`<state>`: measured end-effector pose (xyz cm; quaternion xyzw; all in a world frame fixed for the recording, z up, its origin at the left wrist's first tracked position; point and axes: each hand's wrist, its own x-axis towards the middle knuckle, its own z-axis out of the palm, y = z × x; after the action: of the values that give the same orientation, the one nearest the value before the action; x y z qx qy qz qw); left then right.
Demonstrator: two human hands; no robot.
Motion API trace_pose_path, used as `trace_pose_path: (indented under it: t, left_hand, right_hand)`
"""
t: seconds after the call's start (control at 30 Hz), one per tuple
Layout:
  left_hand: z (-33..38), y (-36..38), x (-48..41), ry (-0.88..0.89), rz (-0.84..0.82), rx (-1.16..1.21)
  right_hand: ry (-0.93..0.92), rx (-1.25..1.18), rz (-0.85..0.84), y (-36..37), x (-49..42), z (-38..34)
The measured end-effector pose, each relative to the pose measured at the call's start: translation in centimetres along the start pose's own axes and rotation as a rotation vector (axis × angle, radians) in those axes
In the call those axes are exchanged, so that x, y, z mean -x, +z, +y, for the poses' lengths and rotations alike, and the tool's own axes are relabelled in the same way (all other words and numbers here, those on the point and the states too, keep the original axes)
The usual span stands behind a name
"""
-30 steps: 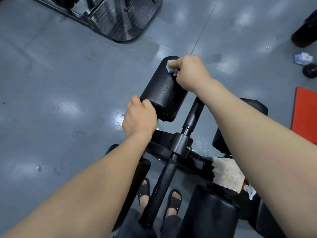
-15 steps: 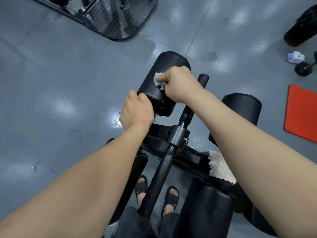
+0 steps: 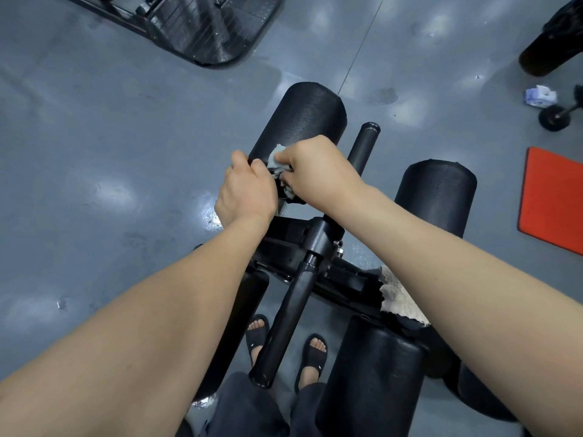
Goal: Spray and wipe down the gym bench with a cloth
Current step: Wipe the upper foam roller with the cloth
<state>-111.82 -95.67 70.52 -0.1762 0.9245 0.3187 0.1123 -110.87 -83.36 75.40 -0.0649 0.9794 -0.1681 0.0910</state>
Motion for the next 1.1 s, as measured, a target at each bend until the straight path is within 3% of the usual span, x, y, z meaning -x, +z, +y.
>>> trace_pose_path:
  t: [0.3, 0.73, 1.1]
  left_hand:
    - [0.1, -0.2, 0.3, 0.023, 0.006, 0.009]
    - [0.4, -0.4, 0.8, 0.056, 0.005, -0.019]
    - [0.6, -0.5, 0.8, 0.041, -0.009, -0.02]
  right_hand:
    - [0.13, -0.016, 0.125, -0.6, -3.2, 2.2]
    - [0.259, 0.02, 0.152, -3.4, -7.2, 6.2]
    - [0.199, 0.026, 0.176, -4.0, -10.3, 8.9]
